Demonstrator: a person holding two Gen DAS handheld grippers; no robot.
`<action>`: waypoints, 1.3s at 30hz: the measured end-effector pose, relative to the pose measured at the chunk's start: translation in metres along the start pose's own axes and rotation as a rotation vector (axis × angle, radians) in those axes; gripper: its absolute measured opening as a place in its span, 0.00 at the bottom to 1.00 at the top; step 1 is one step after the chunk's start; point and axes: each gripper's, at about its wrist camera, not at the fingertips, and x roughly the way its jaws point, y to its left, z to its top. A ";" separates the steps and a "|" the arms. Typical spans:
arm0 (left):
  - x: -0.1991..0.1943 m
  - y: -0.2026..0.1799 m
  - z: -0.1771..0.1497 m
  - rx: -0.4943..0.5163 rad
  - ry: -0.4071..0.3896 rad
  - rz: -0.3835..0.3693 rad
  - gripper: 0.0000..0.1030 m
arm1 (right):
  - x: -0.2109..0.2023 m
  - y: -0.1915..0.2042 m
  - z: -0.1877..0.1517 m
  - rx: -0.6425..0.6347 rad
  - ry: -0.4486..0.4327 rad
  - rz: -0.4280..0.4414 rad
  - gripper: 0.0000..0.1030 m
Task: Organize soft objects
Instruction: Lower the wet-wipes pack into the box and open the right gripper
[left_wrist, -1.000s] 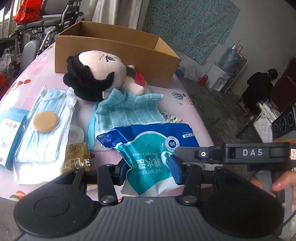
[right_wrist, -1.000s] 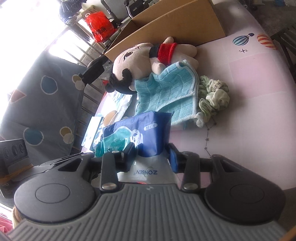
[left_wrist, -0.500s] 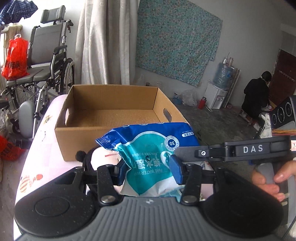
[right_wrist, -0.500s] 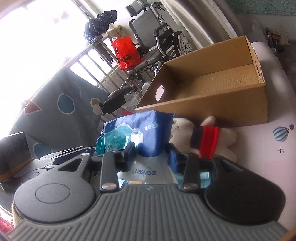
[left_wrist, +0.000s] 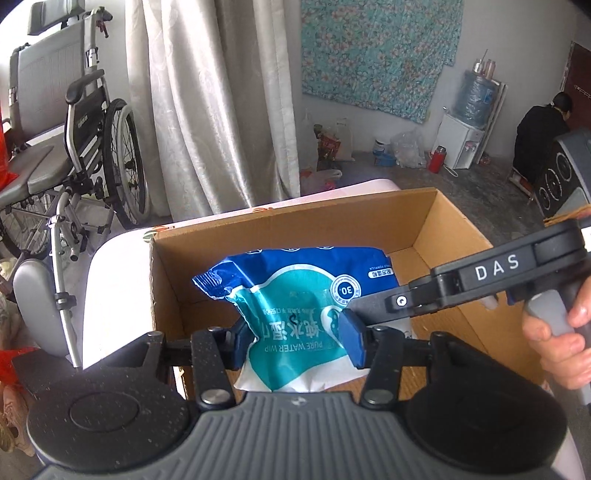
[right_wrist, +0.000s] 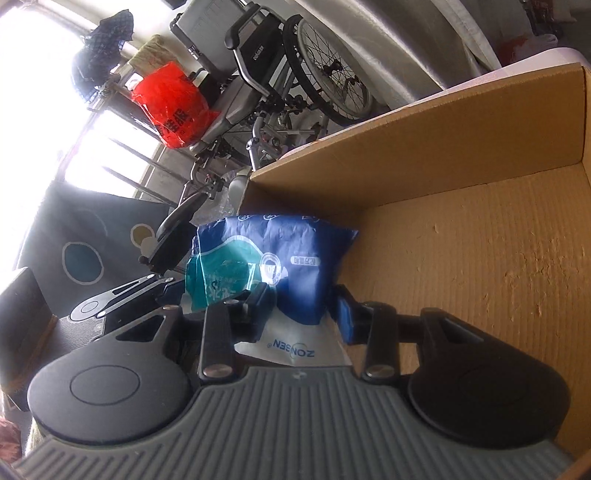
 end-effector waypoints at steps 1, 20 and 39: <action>0.010 0.005 0.002 -0.007 0.005 0.007 0.49 | 0.013 -0.005 0.007 0.034 0.007 -0.005 0.35; 0.079 -0.012 -0.019 0.362 0.166 0.291 0.64 | 0.148 -0.057 0.002 0.182 -0.016 -0.093 0.30; 0.120 -0.006 -0.015 0.214 0.203 0.291 0.40 | 0.135 -0.025 0.028 -0.090 -0.162 -0.241 0.52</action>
